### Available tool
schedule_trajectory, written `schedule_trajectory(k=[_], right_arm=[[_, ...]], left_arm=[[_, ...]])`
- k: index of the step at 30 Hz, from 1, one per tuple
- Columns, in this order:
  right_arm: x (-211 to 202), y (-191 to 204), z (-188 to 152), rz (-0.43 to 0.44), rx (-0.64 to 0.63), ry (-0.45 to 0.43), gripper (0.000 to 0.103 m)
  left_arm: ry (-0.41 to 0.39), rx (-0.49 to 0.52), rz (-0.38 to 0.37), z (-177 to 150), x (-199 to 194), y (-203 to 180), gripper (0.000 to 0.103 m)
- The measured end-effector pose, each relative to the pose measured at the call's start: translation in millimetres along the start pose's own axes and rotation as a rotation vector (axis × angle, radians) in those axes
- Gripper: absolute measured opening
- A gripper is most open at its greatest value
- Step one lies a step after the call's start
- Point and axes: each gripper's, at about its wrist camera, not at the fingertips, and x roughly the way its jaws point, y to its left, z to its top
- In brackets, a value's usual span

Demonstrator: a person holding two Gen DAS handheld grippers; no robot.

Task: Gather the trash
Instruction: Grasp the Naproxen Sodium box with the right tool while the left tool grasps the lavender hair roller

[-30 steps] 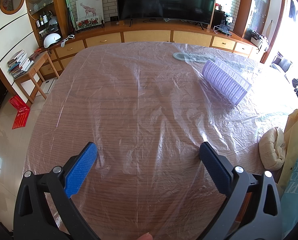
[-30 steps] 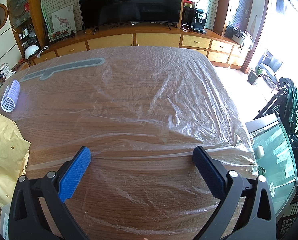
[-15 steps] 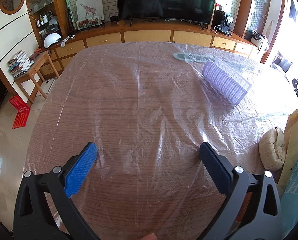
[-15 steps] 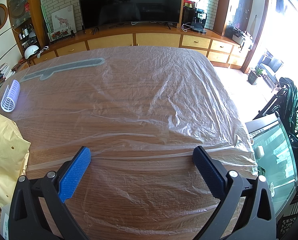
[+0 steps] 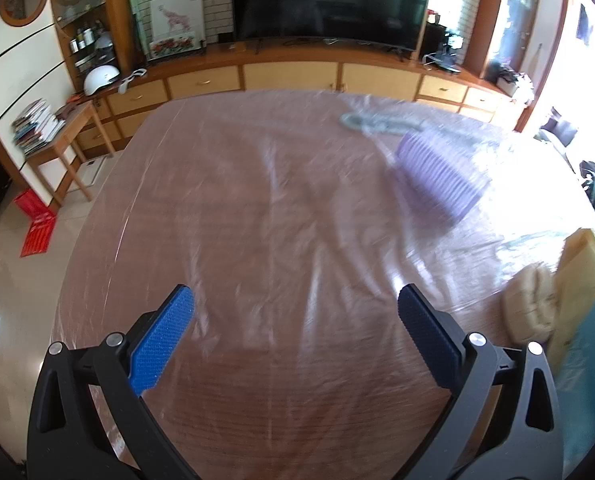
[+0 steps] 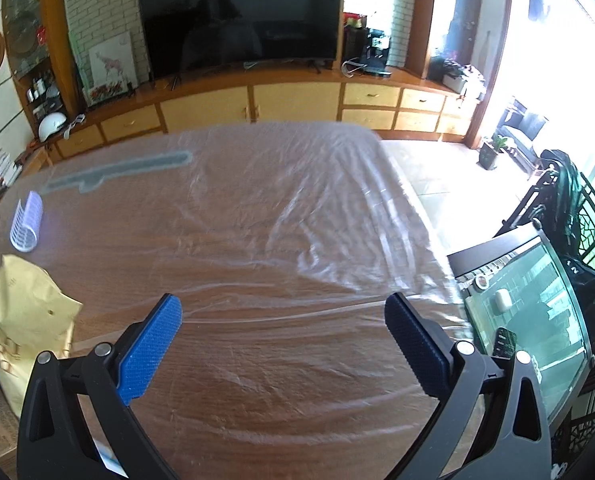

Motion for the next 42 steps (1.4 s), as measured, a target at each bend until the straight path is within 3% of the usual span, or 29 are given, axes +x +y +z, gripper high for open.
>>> schedule_trajectory(k=[6,8,14,20,24,27,32,36,42], right_arm=[[-54,1,-19,0.020,0.019,-0.045,0.099],[-66,6,-33,0.044,0.027,-0.034,0.099],[-87,35,-84,0.066,0.019,0.023,0.099],[-90,66,-113,0.064,-0.035,0.057,0.099],[-91,80,-124,0.032,-0.082,0.053,0.094],[-86,82,-129,0.068,-0.075,0.072,0.086],[-88,80,-133,0.066,-0.040,0.068,0.085],[-88,74,-135,0.084,-0.015,0.066,0.080],[-78,65,-138,0.081,0.001,0.097,0.066]], left_arm=[[-0.007,0.068,-0.115,35,-16,-25,0.102],[0.029,0.071,-0.178,51,-10,-36,0.102],[0.151,0.004,-0.263,83,23,-57,0.101],[0.205,0.003,-0.281,90,43,-74,0.101],[0.228,0.002,-0.235,88,51,-76,0.101],[0.247,-0.024,-0.235,88,58,-69,0.096],[0.256,0.015,-0.204,94,60,-75,0.088],[0.247,0.075,-0.182,95,57,-82,0.072],[0.216,0.150,-0.183,91,53,-88,0.063]])
